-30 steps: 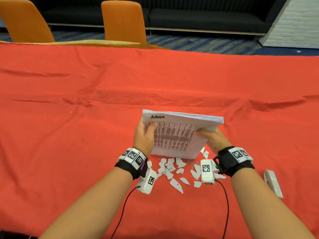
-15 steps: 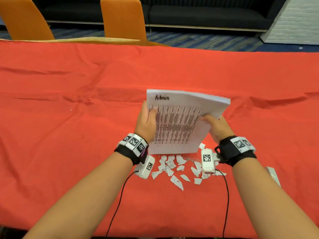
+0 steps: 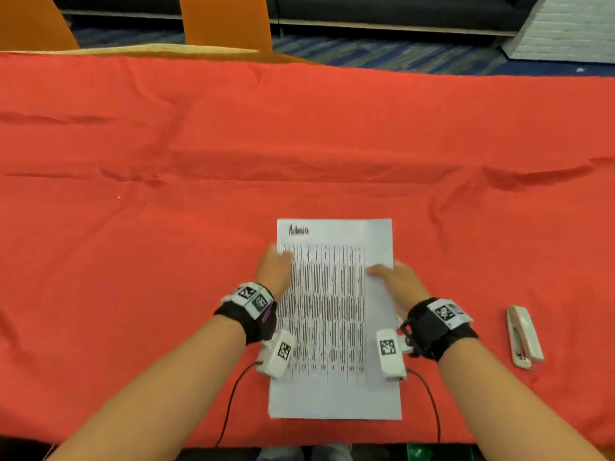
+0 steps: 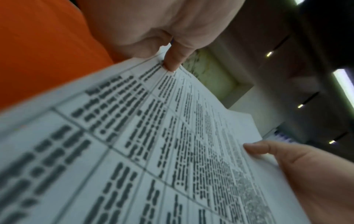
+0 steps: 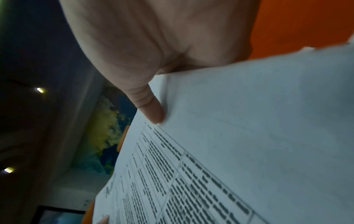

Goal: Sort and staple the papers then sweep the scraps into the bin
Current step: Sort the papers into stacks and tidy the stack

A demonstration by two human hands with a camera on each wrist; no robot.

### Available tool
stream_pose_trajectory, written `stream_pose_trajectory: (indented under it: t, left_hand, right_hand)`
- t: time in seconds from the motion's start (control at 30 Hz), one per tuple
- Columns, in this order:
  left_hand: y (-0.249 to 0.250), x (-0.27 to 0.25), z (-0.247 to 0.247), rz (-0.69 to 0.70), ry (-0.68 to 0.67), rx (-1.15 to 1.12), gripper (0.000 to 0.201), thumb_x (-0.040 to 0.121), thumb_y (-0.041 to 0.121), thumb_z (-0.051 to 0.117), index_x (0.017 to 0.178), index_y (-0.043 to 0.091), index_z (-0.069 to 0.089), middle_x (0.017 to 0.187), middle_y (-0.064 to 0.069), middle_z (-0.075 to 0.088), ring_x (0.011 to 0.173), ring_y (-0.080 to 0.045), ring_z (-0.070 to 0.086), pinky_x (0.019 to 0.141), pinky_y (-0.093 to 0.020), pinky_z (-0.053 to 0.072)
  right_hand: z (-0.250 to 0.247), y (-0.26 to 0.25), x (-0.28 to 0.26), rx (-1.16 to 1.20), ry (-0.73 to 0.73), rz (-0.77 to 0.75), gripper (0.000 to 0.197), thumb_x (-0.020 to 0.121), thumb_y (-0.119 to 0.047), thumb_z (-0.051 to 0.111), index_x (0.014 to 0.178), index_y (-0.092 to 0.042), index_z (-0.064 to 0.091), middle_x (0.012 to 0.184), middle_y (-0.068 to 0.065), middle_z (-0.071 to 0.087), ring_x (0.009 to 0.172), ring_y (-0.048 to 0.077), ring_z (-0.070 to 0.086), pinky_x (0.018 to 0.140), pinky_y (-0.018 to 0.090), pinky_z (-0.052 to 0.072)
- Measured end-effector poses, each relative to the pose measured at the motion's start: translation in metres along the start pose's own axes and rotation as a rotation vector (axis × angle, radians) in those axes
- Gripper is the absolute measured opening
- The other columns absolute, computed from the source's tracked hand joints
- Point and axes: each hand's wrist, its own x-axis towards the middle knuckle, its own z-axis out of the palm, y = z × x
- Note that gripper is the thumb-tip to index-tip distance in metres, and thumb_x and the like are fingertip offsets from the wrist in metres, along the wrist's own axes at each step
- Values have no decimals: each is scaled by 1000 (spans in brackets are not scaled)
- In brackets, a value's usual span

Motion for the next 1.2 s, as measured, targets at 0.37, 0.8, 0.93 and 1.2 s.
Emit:
stream_pose_trajectory:
  t: [0.37,0.8,0.93,1.2]
  left_hand:
    - [-61,34,35,-218,-90,-90,46,101,20,33,143,4,26,124,-15,50,89,-23,53,81,-34,44]
    - [-81,54,53,-216,48,-110,24,98,16,32,105,0,48,88,-11,47,78,-22,43,72,-33,35]
    - [-83,58,57,-211,59,-86,20,99,15,32,101,1,45,88,-11,46,79,-22,42,72,-33,34]
    - [-80,57,57,-222,63,-28,33,101,17,30,120,-6,43,113,-21,54,94,-30,51,81,-35,39]
  right_hand:
    - [15,58,84,-339,168,4,30,96,-22,47,100,5,55,100,27,63,90,36,61,86,43,50]
    - [26,62,92,-335,215,58,25,98,-19,42,113,-8,58,100,6,57,96,29,57,79,29,37]
    - [26,61,93,-334,219,81,31,98,-18,42,120,-3,58,106,11,61,97,28,57,80,28,37]
    - [29,57,93,-331,231,114,35,98,-20,41,124,-2,55,117,13,61,115,35,56,90,34,42]
